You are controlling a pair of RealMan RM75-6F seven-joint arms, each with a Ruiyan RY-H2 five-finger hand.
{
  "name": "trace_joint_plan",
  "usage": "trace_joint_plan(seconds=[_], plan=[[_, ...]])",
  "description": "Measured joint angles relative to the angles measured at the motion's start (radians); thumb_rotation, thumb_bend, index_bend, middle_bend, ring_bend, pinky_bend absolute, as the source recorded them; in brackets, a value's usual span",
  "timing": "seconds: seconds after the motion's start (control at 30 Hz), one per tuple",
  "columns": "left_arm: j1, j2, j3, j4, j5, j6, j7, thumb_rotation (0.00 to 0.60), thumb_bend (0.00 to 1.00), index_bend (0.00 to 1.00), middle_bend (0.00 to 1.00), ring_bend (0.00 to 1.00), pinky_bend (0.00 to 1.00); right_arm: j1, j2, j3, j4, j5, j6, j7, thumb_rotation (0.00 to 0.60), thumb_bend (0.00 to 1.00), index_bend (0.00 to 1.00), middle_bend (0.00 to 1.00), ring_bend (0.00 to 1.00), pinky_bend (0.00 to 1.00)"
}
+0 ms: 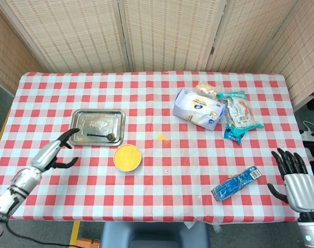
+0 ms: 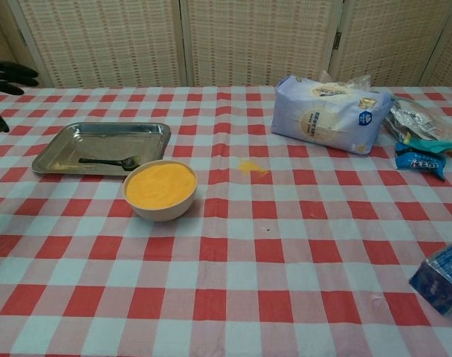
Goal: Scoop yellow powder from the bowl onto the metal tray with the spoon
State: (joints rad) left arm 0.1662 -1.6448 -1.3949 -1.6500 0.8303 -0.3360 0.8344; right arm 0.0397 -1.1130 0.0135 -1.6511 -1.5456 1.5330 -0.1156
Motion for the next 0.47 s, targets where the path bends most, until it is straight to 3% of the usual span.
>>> trace_joint_plan(seconds=[0.07, 0.23, 0.33, 0.47], plan=[[0.136, -0.08, -0.069, -0.033, -0.01, -0.064, 0.171, 0.6, 0.35, 0.0, 0.0, 0.0, 0.22, -0.011, -0.004, 0.009, 0.005, 0.001, 0.03, -0.02, 0.6, 0.19, 0.0, 0.0, 0.0, 0.0], [0.343, -0.266, -0.201, -0.01, -0.077, -0.308, 0.595, 0.6, 0.34, 0.0, 0.0, 0.0, 0.2, -0.031, -0.01, 0.025, 0.0, 0.035, 0.051, -0.087, 0.6, 0.19, 0.0, 0.0, 0.0, 0.0], [0.438, -0.338, -0.261, 0.03, -0.116, -0.449, 0.781, 0.6, 0.34, 0.0, 0.0, 0.0, 0.2, -0.032, -0.007, 0.027, -0.013, 0.045, 0.035, -0.099, 0.6, 0.19, 0.0, 0.0, 0.0, 0.0], [0.515, -0.401, -0.314, 0.061, -0.182, -0.511, 0.924, 0.6, 0.34, 0.0, 0.0, 0.0, 0.2, -0.031, 0.002, 0.016, -0.031, 0.039, 0.016, -0.102, 0.6, 0.18, 0.0, 0.0, 0.0, 0.0]])
